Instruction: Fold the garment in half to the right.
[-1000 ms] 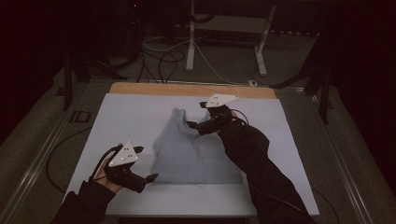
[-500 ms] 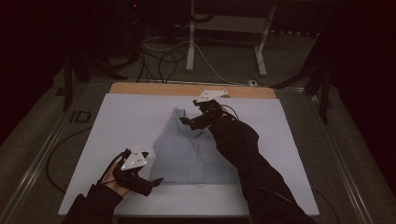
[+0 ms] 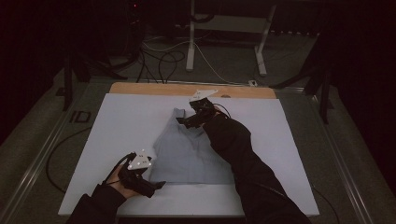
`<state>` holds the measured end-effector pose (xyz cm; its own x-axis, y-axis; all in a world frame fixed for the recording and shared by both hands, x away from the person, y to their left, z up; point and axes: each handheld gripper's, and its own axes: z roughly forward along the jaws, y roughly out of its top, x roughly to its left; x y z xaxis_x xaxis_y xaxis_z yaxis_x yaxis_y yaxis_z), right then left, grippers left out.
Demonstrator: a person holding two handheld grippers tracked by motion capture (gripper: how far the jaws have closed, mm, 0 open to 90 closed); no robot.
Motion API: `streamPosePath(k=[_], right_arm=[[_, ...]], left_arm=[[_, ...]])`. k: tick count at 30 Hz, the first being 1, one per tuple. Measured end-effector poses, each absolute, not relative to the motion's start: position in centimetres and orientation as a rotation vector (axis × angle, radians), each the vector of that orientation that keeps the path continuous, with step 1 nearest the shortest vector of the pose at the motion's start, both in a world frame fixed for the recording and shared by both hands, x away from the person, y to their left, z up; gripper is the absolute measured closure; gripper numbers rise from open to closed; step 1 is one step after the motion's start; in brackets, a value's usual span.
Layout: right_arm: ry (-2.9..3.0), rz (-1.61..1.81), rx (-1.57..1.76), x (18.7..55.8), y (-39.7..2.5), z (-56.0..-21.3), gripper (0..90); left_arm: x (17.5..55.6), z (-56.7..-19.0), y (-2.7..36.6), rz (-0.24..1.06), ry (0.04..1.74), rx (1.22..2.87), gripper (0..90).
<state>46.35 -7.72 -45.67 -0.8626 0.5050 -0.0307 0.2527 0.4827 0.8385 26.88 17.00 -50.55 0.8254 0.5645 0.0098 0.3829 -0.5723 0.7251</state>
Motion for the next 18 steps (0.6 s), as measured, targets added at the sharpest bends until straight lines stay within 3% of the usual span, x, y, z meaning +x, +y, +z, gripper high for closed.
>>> streamPosePath(k=[7,18], right_arm=[[2.467,1.297,0.647,46.9,-7.2,-46.3,10.9],[2.498,1.255,0.662,47.9,-6.1,-47.0,10.9]], left_arm=[[27.4,-51.7,17.1,0.256,0.752,2.316,6.5],[27.7,-52.5,17.2,0.208,0.763,2.380,30.1]])
